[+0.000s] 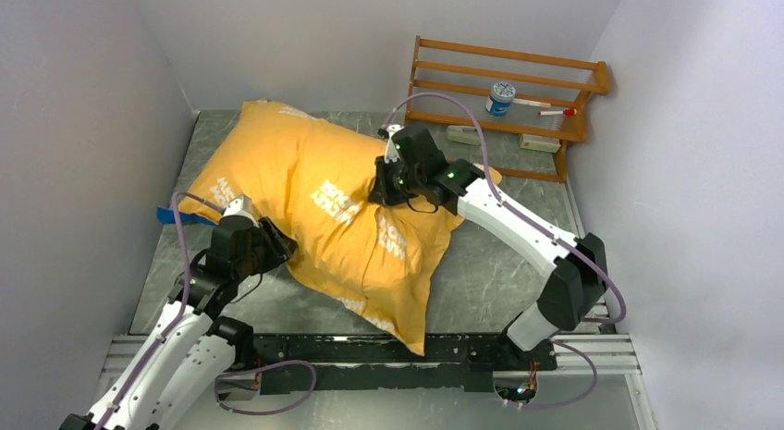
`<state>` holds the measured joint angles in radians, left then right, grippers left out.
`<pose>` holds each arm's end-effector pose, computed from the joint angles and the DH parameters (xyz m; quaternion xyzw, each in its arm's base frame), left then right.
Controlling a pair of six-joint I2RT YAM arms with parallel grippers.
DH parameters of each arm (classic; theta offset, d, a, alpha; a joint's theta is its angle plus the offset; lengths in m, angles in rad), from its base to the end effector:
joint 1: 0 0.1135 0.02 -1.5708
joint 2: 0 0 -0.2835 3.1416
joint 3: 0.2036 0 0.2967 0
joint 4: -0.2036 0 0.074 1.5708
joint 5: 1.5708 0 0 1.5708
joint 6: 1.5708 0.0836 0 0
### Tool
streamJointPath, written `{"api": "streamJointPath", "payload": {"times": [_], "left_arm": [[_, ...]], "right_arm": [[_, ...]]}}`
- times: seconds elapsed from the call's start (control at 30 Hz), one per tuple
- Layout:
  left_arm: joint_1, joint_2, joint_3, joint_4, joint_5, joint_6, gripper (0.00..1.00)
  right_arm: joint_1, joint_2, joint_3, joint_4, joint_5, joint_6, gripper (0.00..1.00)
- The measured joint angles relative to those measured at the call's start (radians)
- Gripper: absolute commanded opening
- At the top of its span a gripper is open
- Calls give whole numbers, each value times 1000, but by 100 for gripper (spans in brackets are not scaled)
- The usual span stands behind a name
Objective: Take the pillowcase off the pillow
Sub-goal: Turn over the pillow at the center of the board.
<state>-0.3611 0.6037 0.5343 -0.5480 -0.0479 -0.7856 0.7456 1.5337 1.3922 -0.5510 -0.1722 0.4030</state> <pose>0.1970 -0.0701 0.2230 -0.1979 0.8660 -0.2310 0.3969 0.3032 0.2995 0.3154 -0.1897 0.8823 0.2955 0.3134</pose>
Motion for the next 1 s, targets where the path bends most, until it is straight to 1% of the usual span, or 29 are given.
{"api": "streamJointPath", "payload": {"times": [0.03, 0.07, 0.1, 0.13, 0.17, 0.2, 0.23, 0.3, 0.4, 0.47, 0.6, 0.7, 0.77, 0.87, 1.0], "left_arm": [[-1, -2, 2, -17, 3, -2, 67], [-1, -1, 14, -48, 9, -7, 70], [-1, 2, 33, -79, 14, -8, 72], [-1, 7, 54, -101, 14, -3, 73], [-1, 14, 84, -128, 14, 2, 74], [-2, 18, 117, -154, 12, 12, 74], [-2, 18, 153, -176, 10, 22, 74], [-2, 20, 234, -211, 2, 54, 73], [-2, 32, 333, -228, 3, 111, 71], [-2, 61, 380, -228, 19, 154, 71], [-4, 143, 412, -216, 94, 225, 72], [-31, 221, 447, -206, 140, 261, 72], [-88, 277, 486, -200, 137, 276, 72], [-293, 388, 595, -190, 56, 292, 69], [-572, 550, 734, -167, -80, 301, 65]], "right_arm": [[-4, 21, 20, 0, 12, -8, 1], [-9, 35, 33, -3, 29, -17, 7], [-15, 44, 41, -13, 48, -25, 19], [-21, 47, 45, -25, 64, -29, 35], [-29, 47, 46, -41, 79, -36, 48], [-37, 41, 46, -59, 93, -44, 57], [-45, 31, 45, -72, 105, -51, 63], [-54, -10, 28, -79, 126, -53, 70], [-53, -145, -44, -70, 167, -39, 83], [-48, -298, -141, -41, 227, -5, 87], [-51, -565, -322, -3, 378, 93, 88], [-51, -677, -431, 0, 486, 183, 89], [-51, -701, -481, -6, 537, 238, 90], [-53, -697, -528, -36, 600, 315, 91], [-53, -669, -532, -53, 640, 377, 92]]}}
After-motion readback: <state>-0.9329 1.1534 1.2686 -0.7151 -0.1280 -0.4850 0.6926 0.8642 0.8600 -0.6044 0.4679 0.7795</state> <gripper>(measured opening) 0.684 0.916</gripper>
